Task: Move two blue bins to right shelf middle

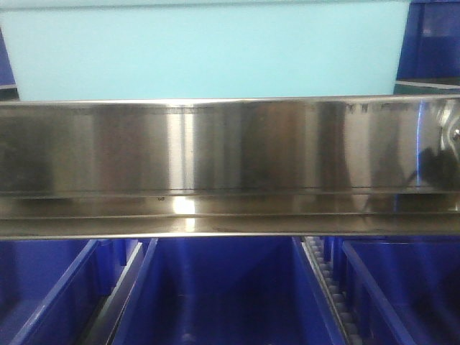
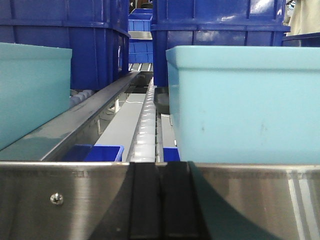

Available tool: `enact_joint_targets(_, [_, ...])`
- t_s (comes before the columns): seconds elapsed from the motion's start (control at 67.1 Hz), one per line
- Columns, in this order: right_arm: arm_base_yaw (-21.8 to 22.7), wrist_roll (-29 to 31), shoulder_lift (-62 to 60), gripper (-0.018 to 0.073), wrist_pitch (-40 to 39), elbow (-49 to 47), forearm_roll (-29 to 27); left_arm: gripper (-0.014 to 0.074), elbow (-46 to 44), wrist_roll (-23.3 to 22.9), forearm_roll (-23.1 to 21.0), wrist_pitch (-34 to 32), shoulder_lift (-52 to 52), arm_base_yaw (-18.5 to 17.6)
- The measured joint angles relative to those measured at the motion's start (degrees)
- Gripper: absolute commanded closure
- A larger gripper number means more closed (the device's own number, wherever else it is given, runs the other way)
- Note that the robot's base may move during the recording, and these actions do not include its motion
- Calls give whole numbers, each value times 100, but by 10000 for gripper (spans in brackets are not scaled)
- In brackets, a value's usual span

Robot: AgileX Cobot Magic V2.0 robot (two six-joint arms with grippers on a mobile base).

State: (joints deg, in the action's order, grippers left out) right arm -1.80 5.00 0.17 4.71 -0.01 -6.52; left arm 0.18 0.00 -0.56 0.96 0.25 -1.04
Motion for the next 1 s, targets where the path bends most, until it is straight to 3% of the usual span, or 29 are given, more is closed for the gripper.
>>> enact_joint_targets(0.641, [0,0,0,721,-14,0,0,708,0,0,0,0,0,0])
enact_joint_targets(0.999, [0,0,0,721,-504,0,0,708,0,0,-78,-325,-2,0])
